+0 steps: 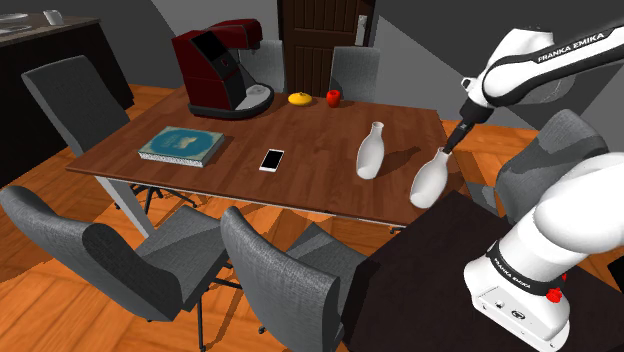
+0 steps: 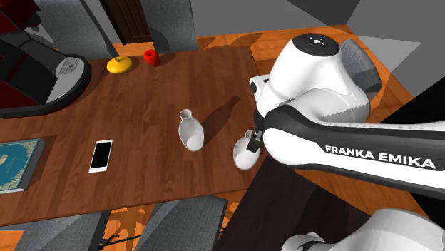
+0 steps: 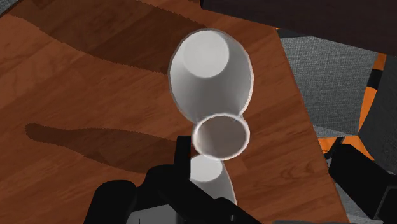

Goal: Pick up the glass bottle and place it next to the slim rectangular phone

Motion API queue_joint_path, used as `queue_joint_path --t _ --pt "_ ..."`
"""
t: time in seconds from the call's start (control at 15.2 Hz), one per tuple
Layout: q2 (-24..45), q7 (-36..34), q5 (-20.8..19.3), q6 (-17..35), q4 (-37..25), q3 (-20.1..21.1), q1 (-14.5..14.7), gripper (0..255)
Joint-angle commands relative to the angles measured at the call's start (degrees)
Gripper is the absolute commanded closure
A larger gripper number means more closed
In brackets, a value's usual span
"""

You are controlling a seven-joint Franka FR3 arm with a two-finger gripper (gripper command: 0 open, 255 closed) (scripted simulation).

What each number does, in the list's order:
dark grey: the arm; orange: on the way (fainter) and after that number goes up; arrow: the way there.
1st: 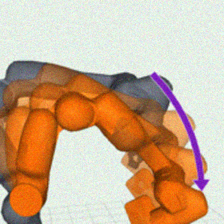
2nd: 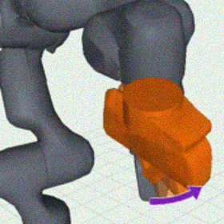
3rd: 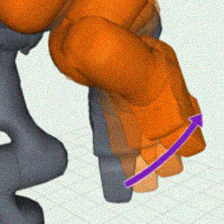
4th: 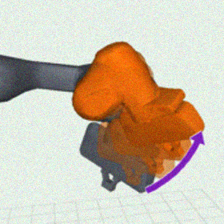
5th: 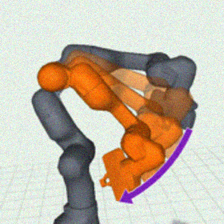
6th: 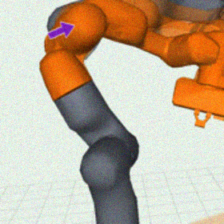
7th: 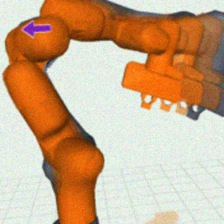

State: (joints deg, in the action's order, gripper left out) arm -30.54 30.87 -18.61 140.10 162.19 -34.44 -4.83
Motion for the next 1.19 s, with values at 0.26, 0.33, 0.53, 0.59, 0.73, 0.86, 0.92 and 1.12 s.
queue_joint_path --t 0.26,0.33,0.53,0.59,0.73,0.86,0.92,1.12 --pt "9.81 6.14 2.26 9.56 0.02 -6.93 3.42 0" --pt "10.93 6.57 2.83 10.78 0.15 -7.5 4.07 0" --pt "14.42 8.25 5.18 14.43 0.44 -9.46 6.44 0" --pt "15.12 8.66 5.77 15.14 0.48 -9.88 6.98 0" --pt "15.12 8.66 5.77 15.14 0.48 -9.86 6.97 0" --pt "15.12 8.67 5.77 15.14 0.48 -9.87 6.97 0" --pt "15.12 8.67 5.77 15.14 0.48 -9.87 6.97 0" --pt "15.11 8.67 5.77 15.12 0.48 -9.86 6.96 255"
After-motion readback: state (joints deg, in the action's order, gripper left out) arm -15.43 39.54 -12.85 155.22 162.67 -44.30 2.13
